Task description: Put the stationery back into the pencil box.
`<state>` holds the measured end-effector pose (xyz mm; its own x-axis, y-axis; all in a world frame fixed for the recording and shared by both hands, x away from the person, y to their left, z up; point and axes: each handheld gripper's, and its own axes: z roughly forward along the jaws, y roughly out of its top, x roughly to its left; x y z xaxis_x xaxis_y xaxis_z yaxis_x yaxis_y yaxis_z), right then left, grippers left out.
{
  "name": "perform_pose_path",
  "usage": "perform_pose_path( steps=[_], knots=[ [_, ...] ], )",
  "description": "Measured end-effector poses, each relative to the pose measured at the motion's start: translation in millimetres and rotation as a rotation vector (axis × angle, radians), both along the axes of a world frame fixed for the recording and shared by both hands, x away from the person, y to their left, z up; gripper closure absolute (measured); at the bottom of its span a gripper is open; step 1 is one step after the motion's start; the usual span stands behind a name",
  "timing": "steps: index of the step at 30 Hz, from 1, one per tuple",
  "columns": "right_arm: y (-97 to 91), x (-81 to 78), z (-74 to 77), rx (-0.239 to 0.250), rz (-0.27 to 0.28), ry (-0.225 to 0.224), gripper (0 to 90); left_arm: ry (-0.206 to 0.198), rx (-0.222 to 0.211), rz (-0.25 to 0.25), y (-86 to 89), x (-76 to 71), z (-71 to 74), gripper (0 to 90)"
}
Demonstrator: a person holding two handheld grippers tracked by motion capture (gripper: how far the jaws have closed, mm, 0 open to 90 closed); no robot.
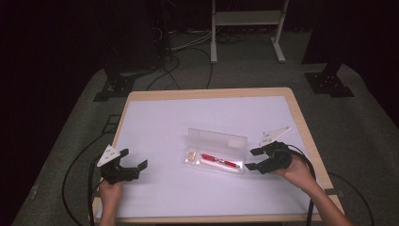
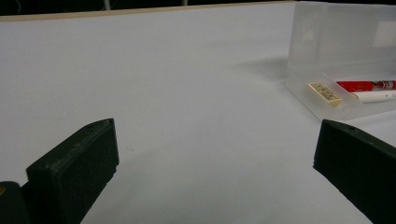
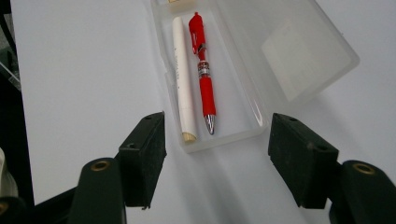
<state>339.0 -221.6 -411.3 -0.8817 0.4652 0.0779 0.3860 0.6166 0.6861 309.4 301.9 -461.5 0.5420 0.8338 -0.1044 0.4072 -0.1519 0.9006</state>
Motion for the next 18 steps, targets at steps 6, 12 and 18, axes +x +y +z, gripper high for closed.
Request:
perform_pose_path(
  steps=[6,12,18],
  knots=[
    [-7.6,-4.4,-3.6,0.006,-0.014,0.004,35.8,-0.001,-0.004,0.001,-0.4,0.0,-0.1,0.0],
    [-14.6,-8.4,-6.5,0.011,-0.026,0.006,35.4,-0.002,-0.004,0.002,-0.5,0.2,-0.3,0.0],
    [-22.6,-12.9,-12.8,0.013,-0.04,0.017,35.2,-0.003,0.001,-0.001,-0.2,0.1,0.0,0.0]
  ],
)
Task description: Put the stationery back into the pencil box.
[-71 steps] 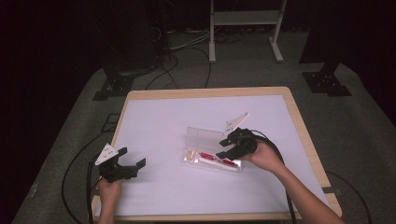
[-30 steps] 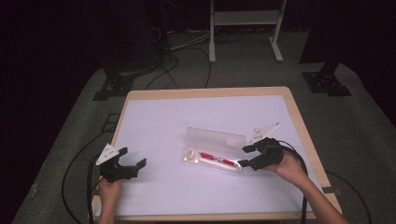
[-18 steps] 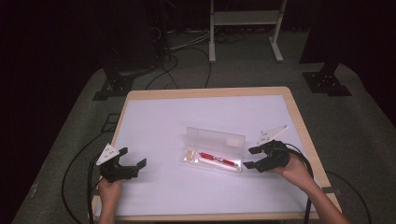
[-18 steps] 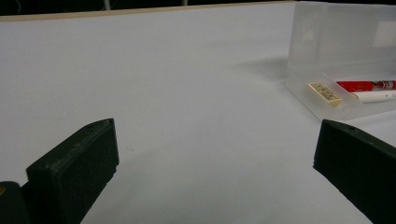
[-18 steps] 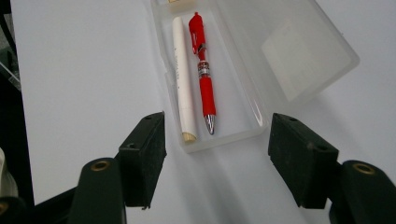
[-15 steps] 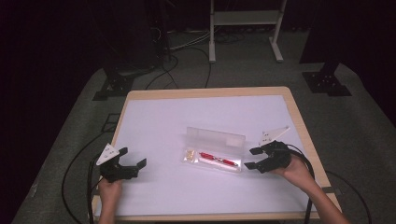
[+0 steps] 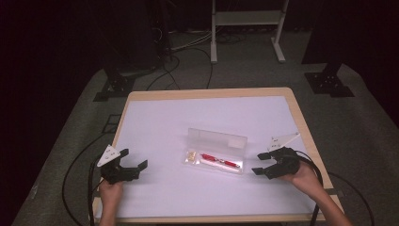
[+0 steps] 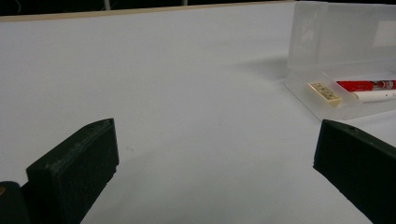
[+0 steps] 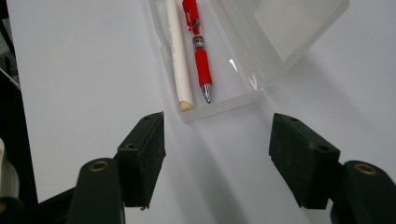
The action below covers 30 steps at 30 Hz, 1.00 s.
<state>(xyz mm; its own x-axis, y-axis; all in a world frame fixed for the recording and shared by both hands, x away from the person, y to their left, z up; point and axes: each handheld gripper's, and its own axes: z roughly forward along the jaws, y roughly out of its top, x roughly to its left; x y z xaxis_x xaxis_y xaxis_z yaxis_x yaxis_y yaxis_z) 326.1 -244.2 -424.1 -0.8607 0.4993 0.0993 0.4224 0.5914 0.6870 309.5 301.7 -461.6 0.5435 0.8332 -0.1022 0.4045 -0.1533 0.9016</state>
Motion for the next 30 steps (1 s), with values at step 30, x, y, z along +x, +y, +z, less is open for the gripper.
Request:
perform_pose_path(
  steps=[30],
  knots=[
    [-35.0,-17.5,-25.2,0.024,-0.081,0.034,35.2,-0.002,0.004,0.001,-0.7,-0.2,-0.2,0.0]
  ],
)
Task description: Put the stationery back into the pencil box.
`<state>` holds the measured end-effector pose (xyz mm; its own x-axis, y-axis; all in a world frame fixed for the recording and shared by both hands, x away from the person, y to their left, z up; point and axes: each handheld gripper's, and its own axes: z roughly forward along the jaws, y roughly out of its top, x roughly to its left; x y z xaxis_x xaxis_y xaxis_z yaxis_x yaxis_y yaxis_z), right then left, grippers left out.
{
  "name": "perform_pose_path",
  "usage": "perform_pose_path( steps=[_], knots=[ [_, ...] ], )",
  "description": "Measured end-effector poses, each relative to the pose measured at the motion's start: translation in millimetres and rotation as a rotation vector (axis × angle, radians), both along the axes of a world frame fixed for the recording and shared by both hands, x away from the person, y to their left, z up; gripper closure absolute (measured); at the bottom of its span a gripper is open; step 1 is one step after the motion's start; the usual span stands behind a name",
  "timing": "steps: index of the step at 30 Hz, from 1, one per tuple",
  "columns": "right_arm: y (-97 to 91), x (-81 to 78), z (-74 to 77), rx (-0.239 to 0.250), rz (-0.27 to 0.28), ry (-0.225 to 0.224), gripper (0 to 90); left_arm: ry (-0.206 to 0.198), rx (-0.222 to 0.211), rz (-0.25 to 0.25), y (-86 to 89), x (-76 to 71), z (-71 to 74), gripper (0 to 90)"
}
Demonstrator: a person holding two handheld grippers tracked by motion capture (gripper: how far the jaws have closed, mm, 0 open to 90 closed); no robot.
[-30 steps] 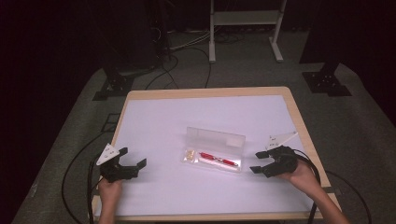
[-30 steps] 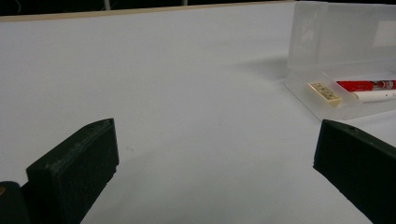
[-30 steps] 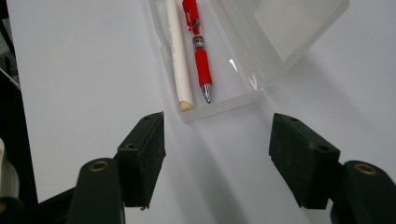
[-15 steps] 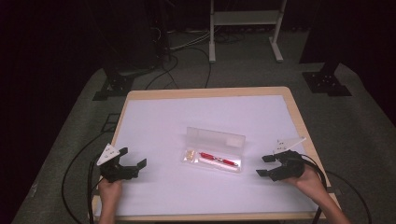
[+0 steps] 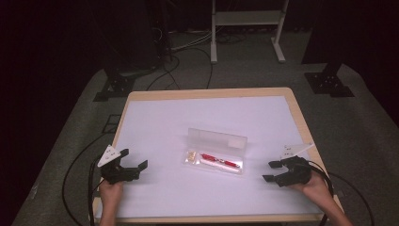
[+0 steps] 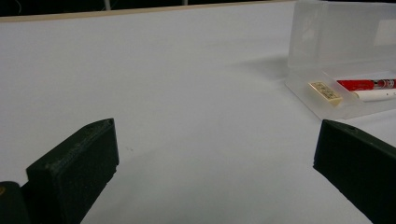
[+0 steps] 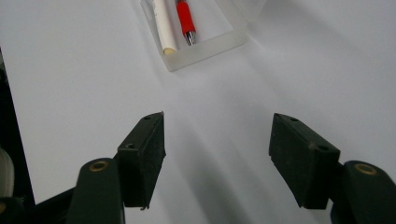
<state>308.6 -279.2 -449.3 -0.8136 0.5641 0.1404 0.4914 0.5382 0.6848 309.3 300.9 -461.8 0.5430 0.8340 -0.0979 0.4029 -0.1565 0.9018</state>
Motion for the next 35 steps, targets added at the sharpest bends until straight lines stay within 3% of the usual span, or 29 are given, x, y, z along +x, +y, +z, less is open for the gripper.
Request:
perform_pose_path(
  steps=[30,35],
  knots=[
    [-28.9,-16.9,-9.0,0.031,-0.077,0.017,34.5,0.003,0.007,0.003,-0.7,0.1,0.2,0.0],
    [-32.6,-20.5,-9.3,0.055,-0.092,0.014,34.1,0.005,0.005,0.005,-0.7,0.4,0.1,0.0]
  ],
)
